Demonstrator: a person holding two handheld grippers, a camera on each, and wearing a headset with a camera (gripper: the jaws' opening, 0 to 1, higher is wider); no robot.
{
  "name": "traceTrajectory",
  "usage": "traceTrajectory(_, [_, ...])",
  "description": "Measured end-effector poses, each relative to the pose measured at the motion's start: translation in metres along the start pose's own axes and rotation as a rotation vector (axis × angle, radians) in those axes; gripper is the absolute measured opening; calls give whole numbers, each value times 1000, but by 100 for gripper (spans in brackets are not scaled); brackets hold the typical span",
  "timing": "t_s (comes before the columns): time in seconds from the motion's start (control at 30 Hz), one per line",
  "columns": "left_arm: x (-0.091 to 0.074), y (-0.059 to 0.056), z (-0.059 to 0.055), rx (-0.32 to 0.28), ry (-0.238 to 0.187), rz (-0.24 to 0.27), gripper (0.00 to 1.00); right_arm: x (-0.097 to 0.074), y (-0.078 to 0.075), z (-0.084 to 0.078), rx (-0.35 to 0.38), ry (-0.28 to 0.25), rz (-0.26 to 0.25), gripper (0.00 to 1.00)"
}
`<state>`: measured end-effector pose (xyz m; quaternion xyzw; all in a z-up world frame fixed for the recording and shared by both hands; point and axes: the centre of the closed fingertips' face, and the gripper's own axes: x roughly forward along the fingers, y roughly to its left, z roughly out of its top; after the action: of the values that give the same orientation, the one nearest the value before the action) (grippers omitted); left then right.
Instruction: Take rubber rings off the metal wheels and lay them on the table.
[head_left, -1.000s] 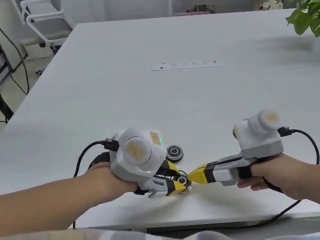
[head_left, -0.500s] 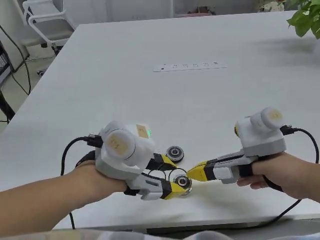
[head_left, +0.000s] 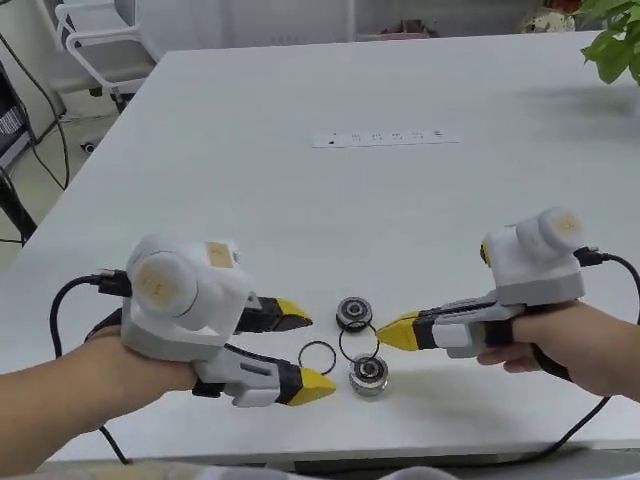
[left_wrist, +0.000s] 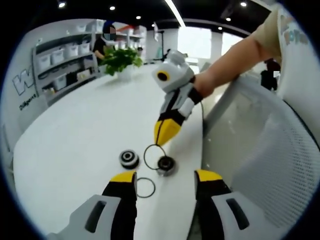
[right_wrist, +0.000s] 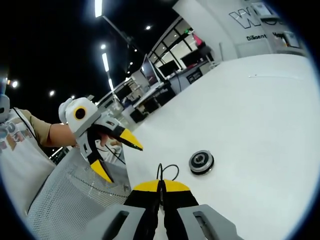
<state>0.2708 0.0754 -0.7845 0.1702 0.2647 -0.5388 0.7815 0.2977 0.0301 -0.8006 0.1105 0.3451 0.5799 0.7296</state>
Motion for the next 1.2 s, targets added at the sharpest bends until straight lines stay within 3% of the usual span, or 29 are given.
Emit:
traceTrajectory(0.37, [-21,16,-11,-47,-18,63,53,21,7,7,-8,8,14,0])
traceTrajectory(0.9, [-39,23,-25,-84,-10,114,58,51,-3,-1,15,63,-3,0])
traceTrajectory(1.2, [-44,24,-29,-99,-11,124,58,56,-8,-11,21,108,-26,0])
